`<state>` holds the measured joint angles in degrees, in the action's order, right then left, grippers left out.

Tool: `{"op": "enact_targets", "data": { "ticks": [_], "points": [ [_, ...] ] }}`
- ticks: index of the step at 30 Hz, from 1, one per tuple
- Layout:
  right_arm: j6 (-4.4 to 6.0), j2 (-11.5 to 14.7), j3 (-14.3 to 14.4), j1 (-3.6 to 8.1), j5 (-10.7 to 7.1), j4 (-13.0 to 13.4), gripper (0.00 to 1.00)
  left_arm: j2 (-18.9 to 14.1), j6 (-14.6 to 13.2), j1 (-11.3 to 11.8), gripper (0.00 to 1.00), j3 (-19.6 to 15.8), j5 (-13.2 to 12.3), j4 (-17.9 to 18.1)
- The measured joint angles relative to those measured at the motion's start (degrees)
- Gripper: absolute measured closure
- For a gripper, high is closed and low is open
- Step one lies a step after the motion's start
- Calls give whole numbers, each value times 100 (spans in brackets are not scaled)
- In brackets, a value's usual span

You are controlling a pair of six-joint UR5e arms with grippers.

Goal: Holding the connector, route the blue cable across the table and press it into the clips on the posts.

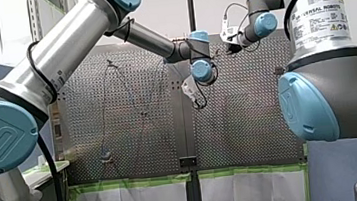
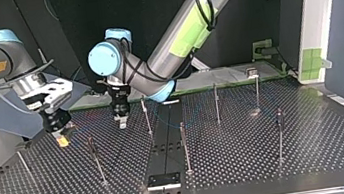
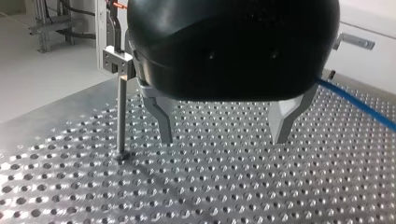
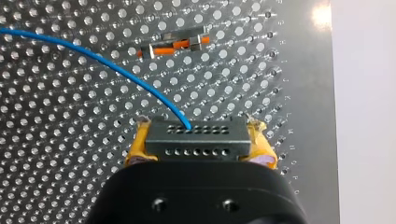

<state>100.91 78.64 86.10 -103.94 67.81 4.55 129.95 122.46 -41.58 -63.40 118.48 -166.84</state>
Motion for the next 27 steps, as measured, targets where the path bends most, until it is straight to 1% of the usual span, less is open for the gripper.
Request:
{"op": "enact_targets", "data": {
  "ticks": [1,3,4,5,6,8,14,18,23,25,27],
  "points": [
    [0,2,0,-3,-1,-2,100,0,-12,1,0,-2,42,0],
    [3,5,0,-5,-2,-4,100,0,-34,1,45,-2,140,-12],
    [3,5,0,-6,-3,-5,100,0,-48,1,45,-2,181,-28],
    [5,5,0,-6,-3,-5,100,-1,-68,-1,62,-2,222,-49],
    [6,5,0,-7,-3,-5,100,-1,-106,-7,62,-3,281,-76],
    [8,6,-3,-7,-3,-2,100,-3,-177,-17,100,-3,371,-104],
    [11,7,-45,-8,-10,-3,100,-34,-366,-56,100,-3,679,-113],
    [34,8,-116,1,-11,-11,100,-140,-454,-85,100,-3,907,28],
    [57,4,-165,35,-12,-9,100,-202,-500,-94,100,-2,1149,229],
    [60,2,-172,35,-12,-7,100,-218,-526,-105,100,3,1175,315],
    [61,-3,-175,32,-12,-6,100,-227,-544,-121,100,6,1125,417]
  ]
}}
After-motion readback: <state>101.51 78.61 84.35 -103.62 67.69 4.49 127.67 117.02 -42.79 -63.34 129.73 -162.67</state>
